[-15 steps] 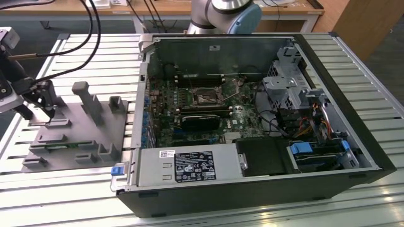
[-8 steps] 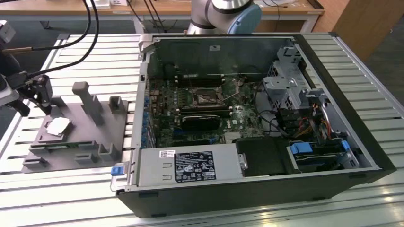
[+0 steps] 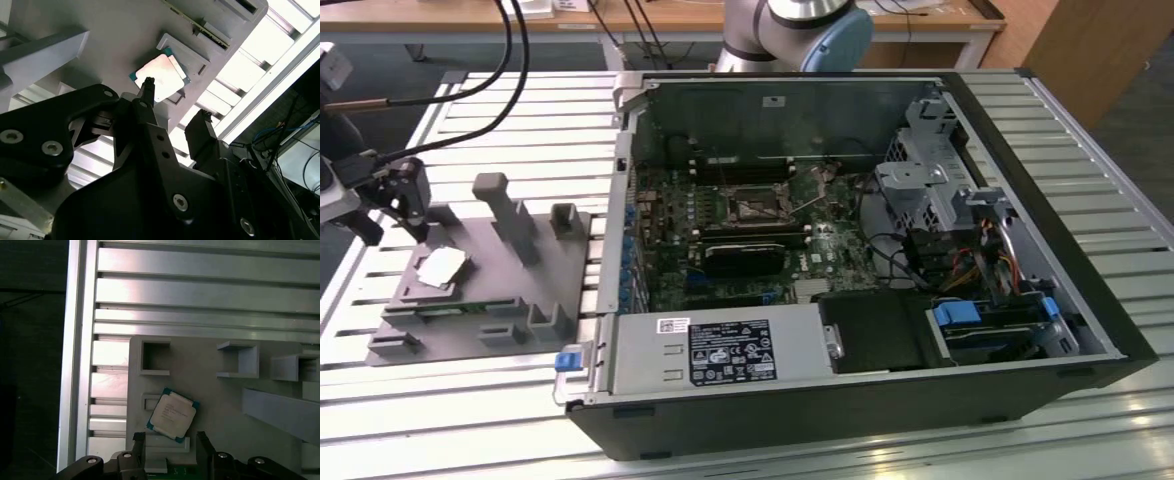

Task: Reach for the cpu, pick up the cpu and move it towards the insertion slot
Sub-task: 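Pick up the cpu and move it towards the insertion slot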

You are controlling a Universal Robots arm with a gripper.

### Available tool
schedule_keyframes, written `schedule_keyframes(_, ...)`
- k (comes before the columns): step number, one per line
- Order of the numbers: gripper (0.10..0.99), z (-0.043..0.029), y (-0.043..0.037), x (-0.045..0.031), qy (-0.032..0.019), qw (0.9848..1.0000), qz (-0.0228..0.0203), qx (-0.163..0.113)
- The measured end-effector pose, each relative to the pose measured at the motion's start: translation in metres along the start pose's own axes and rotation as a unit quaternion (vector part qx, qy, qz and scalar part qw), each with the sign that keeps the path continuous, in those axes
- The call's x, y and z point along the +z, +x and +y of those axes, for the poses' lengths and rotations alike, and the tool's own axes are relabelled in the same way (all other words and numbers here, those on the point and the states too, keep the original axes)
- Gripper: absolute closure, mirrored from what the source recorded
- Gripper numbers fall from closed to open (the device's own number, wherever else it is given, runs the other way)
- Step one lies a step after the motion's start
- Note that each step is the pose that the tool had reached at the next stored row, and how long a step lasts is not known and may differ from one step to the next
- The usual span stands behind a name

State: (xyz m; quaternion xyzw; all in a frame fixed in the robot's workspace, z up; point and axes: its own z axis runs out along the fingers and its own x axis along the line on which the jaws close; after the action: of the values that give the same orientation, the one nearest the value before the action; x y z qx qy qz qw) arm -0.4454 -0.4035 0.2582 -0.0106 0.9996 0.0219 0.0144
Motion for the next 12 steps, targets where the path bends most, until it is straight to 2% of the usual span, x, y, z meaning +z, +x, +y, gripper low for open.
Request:
schedule_keyframes(4,0.561,-0.0003,0.0001,0.0047,0.0000,1.0000,-0.0004,0.002)
schedule_keyframes(6,0.545,-0.0004,0.0002,0.0051,0.0001,1.0000,-0.0003,0.002)
schedule_keyframes(7,0.486,-0.0004,0.0002,0.0052,0.0001,1.0000,-0.0002,0.002)
schedule_keyframes(12,0.486,-0.0003,0.0002,0.0054,0.0001,1.0000,-0.0004,0.002)
